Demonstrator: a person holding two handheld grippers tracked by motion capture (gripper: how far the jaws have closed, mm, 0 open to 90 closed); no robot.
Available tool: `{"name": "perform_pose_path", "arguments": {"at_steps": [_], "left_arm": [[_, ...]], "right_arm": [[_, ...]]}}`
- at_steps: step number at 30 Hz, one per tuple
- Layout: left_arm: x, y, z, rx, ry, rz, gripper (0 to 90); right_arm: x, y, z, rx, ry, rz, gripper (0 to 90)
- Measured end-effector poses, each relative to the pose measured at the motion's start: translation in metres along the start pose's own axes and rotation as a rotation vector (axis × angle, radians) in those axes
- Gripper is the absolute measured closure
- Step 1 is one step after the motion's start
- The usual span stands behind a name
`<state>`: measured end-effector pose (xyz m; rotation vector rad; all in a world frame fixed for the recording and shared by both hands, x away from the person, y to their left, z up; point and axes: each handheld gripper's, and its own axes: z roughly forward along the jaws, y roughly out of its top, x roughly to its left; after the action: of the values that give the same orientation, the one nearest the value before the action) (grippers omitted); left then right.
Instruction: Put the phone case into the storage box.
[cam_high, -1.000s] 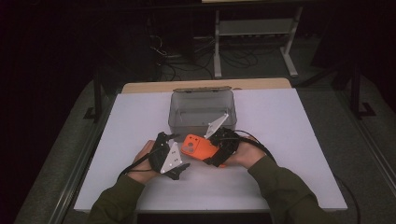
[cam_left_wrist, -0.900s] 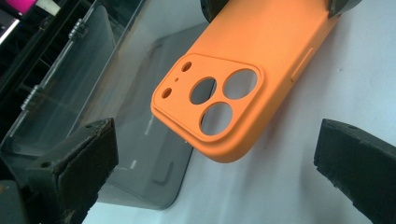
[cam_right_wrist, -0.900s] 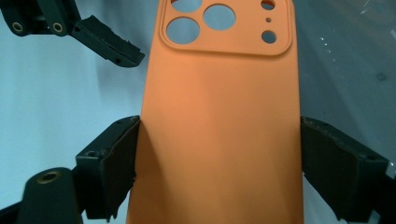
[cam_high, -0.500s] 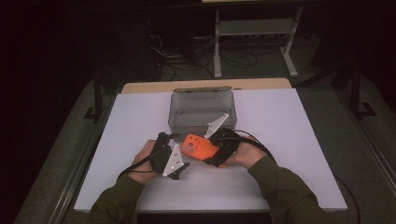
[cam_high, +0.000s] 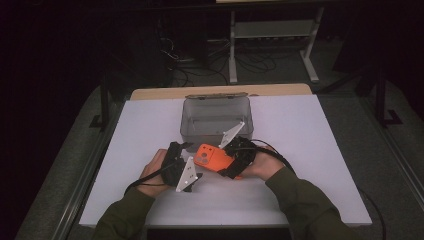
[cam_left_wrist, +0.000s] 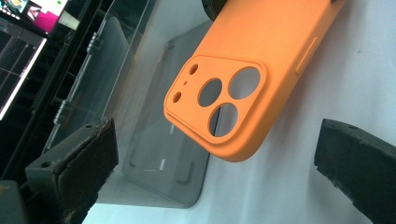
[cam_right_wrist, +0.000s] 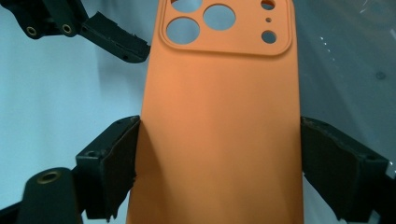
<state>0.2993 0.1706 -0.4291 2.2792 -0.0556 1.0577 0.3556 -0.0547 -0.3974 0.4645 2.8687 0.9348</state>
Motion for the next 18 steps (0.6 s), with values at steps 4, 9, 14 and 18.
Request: {"name": "perform_pose_path", "arguments": {"at_steps": [4,9,14,18], "left_arm": [[-0.0008,0.0010,-0.0004,0.001,0.012,0.017,0.0],[-0.0026,0.0024,-0.0002,0.008,0.030,0.050,0.0],[-0.0046,0.0035,0.0002,0.022,0.044,0.086,0.0],[-0.0062,0.0040,0.0007,0.034,0.056,0.113,0.0]], "right_arm": [[0.0000,0.0001,0.0000,0.000,0.001,-0.001,15.2],[0.0001,0.0001,0.0002,0.001,0.001,-0.002,15.2],[0.0000,0.0001,0.0001,0.001,0.000,-0.002,15.2],[0.0001,0.0001,0.0002,0.002,-0.001,0.000,15.2]]}}
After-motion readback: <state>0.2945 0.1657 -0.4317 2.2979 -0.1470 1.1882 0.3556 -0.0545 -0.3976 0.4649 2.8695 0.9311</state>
